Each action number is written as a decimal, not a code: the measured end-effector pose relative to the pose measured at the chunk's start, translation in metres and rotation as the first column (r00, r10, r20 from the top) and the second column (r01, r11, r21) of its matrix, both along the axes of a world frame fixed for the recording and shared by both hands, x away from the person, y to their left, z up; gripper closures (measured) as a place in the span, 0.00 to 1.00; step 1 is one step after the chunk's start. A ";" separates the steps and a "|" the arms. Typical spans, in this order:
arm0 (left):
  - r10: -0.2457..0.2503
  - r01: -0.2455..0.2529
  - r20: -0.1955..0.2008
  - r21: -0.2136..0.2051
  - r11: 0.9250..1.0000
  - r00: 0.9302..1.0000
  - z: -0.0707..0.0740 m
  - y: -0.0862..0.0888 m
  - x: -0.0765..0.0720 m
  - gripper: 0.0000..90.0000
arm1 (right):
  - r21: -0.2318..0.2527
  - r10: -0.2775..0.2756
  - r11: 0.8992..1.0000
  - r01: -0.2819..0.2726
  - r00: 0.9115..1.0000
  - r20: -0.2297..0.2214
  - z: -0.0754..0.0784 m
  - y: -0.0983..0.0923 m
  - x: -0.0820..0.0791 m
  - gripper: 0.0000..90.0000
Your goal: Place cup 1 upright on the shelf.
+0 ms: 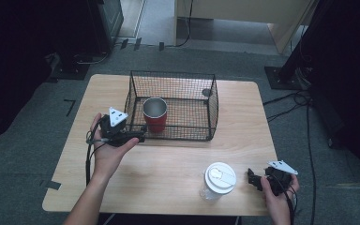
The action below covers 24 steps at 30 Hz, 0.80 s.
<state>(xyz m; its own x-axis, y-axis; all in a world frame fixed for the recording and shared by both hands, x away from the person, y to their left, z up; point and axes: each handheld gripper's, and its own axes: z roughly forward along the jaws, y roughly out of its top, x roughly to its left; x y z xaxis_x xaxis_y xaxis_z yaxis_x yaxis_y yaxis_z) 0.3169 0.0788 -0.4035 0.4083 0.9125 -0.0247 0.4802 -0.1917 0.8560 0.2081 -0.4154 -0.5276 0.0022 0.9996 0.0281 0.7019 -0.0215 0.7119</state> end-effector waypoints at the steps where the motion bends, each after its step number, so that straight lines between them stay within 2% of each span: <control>1: 0.005 -0.005 -0.003 -0.001 1.000 1.000 -0.002 0.003 -0.002 0.00 | -0.001 0.000 1.000 0.000 1.000 0.000 0.000 0.000 0.000 0.00; 11: 0.038 -0.038 -0.024 -0.008 0.999 0.999 -0.023 0.026 -0.019 0.00 | -0.002 -0.007 1.000 0.007 1.000 0.000 0.000 0.001 0.000 0.00; 24: 0.079 -0.080 -0.091 -0.012 0.997 0.993 -0.056 0.052 -0.034 0.00 | -0.002 -0.006 1.000 0.006 1.000 0.001 0.000 0.000 0.000 0.00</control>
